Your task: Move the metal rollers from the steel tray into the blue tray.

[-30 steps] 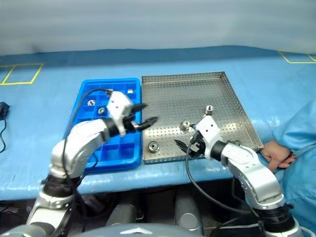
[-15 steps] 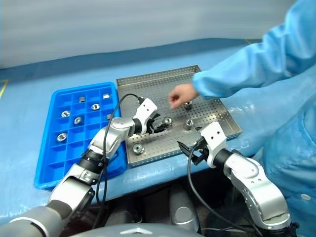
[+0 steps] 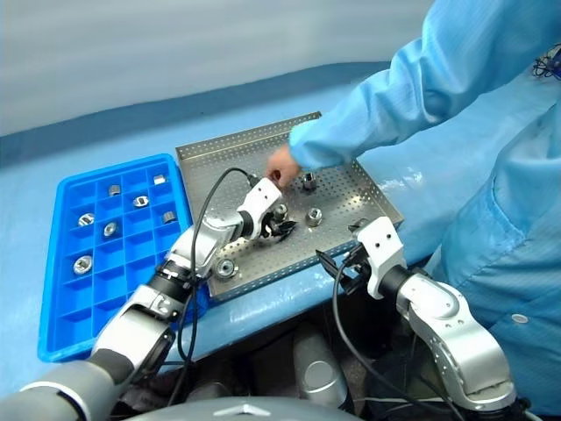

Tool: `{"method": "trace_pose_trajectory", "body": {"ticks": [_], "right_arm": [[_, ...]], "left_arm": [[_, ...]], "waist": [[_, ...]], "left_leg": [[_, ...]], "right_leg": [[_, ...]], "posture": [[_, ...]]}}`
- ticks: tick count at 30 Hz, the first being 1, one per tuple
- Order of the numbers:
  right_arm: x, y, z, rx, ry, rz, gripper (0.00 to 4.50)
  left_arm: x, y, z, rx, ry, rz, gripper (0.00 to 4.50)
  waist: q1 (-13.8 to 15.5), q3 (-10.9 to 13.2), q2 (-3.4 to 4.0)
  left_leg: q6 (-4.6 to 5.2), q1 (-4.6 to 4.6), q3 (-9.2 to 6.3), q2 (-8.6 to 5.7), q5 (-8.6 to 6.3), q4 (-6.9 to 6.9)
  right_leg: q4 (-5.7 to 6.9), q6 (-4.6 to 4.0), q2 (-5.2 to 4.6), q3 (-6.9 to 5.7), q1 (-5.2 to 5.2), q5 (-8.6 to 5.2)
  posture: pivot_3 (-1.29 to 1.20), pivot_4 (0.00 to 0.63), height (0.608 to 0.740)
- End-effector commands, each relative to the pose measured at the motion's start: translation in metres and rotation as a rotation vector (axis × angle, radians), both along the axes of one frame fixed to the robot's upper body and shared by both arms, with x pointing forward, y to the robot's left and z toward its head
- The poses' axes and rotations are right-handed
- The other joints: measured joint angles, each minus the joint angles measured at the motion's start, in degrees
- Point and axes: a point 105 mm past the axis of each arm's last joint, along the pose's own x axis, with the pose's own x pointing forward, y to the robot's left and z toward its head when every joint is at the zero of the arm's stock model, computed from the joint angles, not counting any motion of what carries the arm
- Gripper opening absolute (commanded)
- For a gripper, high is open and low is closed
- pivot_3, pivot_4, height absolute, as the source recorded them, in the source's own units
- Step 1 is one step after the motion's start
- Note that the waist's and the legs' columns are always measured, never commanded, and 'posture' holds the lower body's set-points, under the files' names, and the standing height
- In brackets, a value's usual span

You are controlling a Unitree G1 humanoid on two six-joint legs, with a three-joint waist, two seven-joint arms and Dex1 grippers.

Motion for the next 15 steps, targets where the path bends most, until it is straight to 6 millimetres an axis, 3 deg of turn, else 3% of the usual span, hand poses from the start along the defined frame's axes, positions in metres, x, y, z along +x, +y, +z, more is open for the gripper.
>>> {"method": "trace_pose_trajectory", "body": {"ticks": [1,15], "right_arm": [[0.0018,0.0036,0.0132,0.003,-0.062,0.011,4.50],[0.0075,0.0088,0.0144,0.008,-0.069,0.036,4.50]], "left_arm": [[0.0007,0.0006,0.0041,-0.007,-0.019,0.001,3.61],[0.0022,0.0101,0.0048,-0.008,-0.021,0.038,3.61]], "waist": [[-0.1,0.0,0.00],[0.2,0.0,0.00]], "left_leg": [[0.00,0.01,0.01,0.00,0.00,0.00],[-0.02,0.03,0.06,0.00,-0.01,-0.02]], "right_leg": [[0.00,0.00,0.00,0.01,0.00,0.00],[0.01,0.03,0.01,0.09,-0.01,0.02]], "posture": [[-0.48,0.150,0.740],[-0.45,0.150,0.740]]}}
